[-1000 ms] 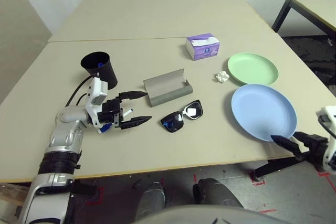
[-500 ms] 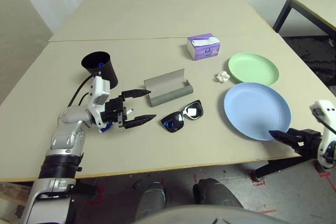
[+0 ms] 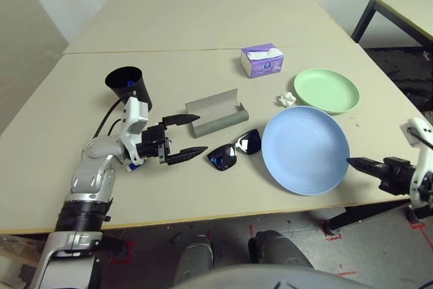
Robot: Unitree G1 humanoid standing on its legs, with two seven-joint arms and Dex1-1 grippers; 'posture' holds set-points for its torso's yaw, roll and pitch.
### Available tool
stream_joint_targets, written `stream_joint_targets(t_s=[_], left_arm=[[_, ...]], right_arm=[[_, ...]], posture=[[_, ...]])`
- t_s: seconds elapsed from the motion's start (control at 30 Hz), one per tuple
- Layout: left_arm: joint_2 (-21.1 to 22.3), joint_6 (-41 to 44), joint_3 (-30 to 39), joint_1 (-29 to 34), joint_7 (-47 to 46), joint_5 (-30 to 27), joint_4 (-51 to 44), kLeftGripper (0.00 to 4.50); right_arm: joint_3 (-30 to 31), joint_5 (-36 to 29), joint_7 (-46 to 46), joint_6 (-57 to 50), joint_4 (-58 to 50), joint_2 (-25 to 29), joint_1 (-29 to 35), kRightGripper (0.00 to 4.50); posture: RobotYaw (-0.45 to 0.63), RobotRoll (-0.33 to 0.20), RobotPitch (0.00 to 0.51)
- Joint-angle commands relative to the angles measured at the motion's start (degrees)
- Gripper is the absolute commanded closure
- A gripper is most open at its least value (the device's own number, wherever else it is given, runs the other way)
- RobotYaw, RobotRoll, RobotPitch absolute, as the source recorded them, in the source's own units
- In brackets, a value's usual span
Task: Organize and tidy the items on the table.
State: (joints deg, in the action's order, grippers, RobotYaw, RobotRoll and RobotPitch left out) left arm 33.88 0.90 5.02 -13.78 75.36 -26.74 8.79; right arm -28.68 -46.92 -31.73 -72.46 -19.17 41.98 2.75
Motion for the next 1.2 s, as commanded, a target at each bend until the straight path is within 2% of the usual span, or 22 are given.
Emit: stream_joint_targets(t_s=[0.03,0.3,0.53,0.77,0.97,1.2], left_arm=[[-0.44,-0.60,-0.99,0.17,-0.18,0.51,-0.08,0.00],[-1.35,-2.99,-1.86,1.99,-0.20,1.31,0.61,0.00],[-2.02,-5.67,-2.26,2.96,0.19,1.65,2.81,0.00],[-2.83,-7.25,-2.65,3.84,0.50,2.15,3.59,0.00],[-2.94,-7.56,-2.97,4.37,0.44,2.20,3.40,0.00],[-3.40,-7.80,-3.45,5.65,0.05,2.23,2.33,0.00]], right_arm=[[-0.97,-0.92,0.60,-2.02,0.54,0.55,-0.39,4.47],[-3.80,-3.30,1.61,-10.73,4.73,1.74,-6.07,4.47],[-7.25,-2.63,3.51,-19.47,10.48,1.33,-16.41,4.47],[-6.88,-1.93,6.65,-20.04,18.60,2.66,-27.13,4.47],[-5.19,4.60,11.84,-18.30,27.62,1.57,-39.23,4.47],[3.03,13.51,12.25,-8.38,43.26,3.74,-49.18,4.47]], posture=[[-0.16,0.000,0.057],[-0.16,0.000,0.060],[-0.15,0.000,0.061],[-0.14,0.000,0.062],[-0.15,0.000,0.067],[-0.14,0.000,0.076]])
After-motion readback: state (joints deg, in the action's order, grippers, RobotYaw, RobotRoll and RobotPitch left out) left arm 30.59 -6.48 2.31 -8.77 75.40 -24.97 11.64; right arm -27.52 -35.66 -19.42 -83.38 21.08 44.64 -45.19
